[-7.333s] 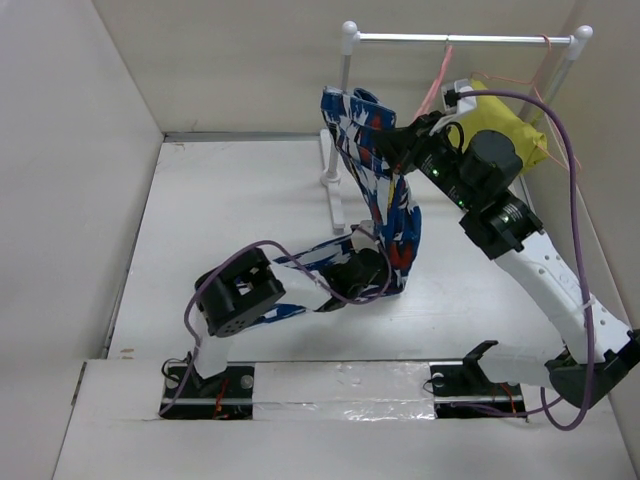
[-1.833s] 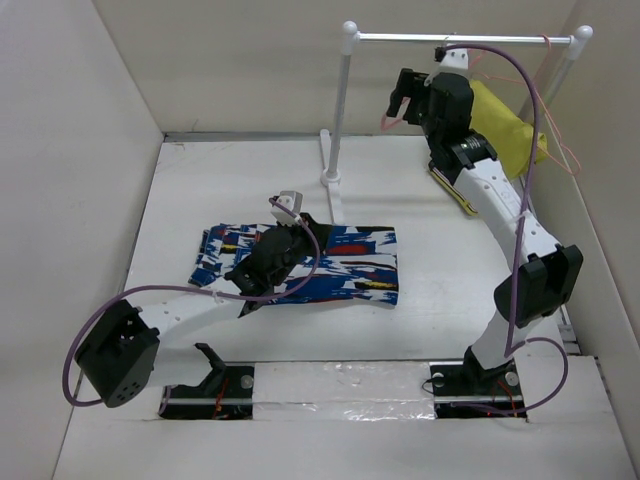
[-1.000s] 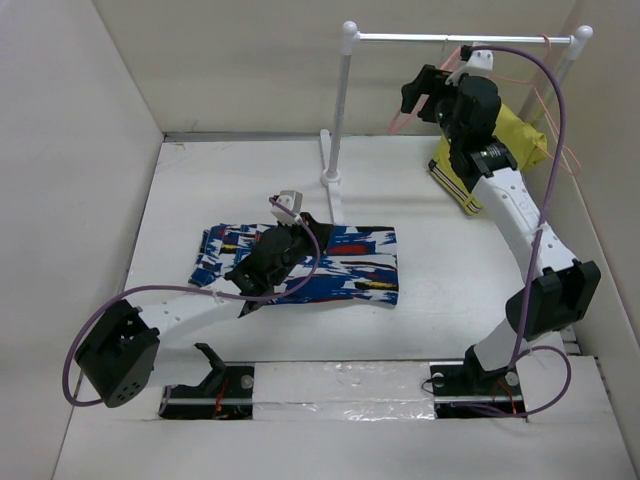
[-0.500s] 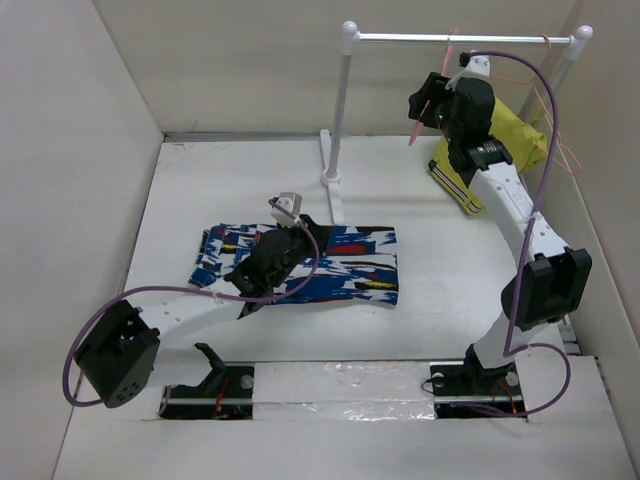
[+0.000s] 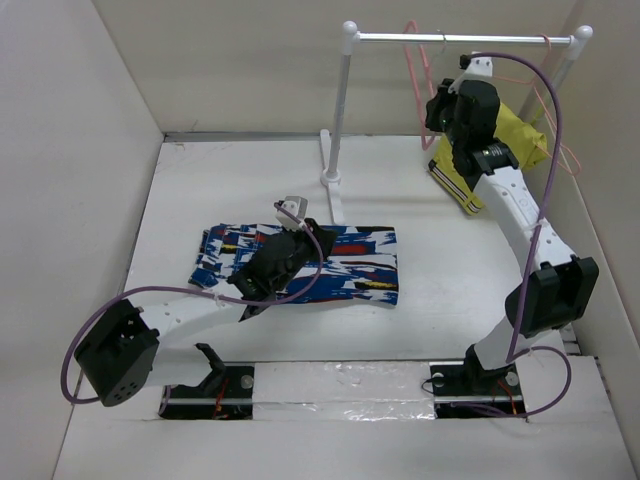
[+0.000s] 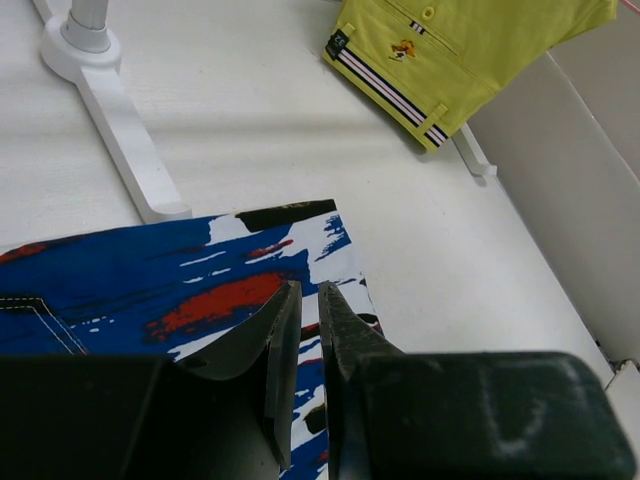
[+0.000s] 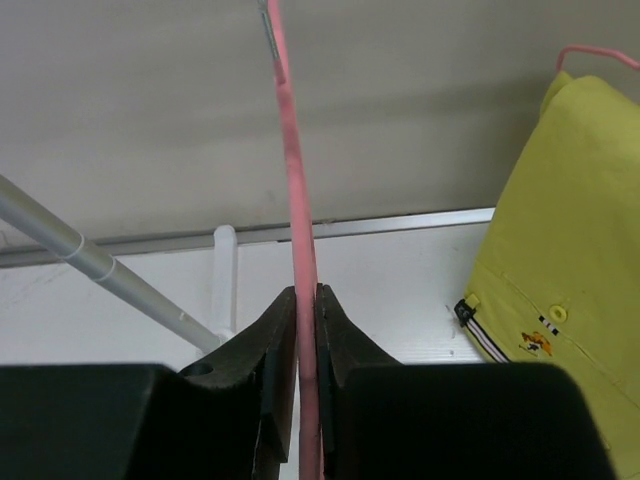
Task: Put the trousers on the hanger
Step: Pick up the hanger from the clothesline.
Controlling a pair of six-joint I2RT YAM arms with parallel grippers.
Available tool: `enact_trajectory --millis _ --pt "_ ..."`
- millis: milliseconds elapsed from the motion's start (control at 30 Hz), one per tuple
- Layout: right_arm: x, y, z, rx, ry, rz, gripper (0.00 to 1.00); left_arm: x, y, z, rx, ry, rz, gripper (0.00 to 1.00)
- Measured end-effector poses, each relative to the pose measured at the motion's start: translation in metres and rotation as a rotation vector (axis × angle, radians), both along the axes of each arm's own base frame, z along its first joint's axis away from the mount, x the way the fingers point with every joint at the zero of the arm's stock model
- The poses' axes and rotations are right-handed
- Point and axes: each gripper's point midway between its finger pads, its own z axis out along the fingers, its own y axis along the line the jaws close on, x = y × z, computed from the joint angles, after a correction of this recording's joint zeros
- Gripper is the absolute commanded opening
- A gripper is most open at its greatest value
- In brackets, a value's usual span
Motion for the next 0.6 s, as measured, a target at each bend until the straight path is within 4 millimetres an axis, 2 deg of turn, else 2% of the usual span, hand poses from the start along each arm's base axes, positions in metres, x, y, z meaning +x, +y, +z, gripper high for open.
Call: enact_trajectory --millis 133,267,600 --pt "-0.001 -0.006 0.003 -0.049 0.002 -0.014 0.00 0.001 0.001 0.000 0.001 0.000 0.006 0.12" --pt "-0.003 -0.014 0.011 -0.105 -0.007 -0.046 0.00 0.001 0.001 -0.001 0.002 0.001 0.005 0.14" --pt "-0.023 -0.032 0.041 -0.202 -0.062 -0.125 0.00 0.001 -0.001 -0.004 0.008 0.003 -0.002 0.31"
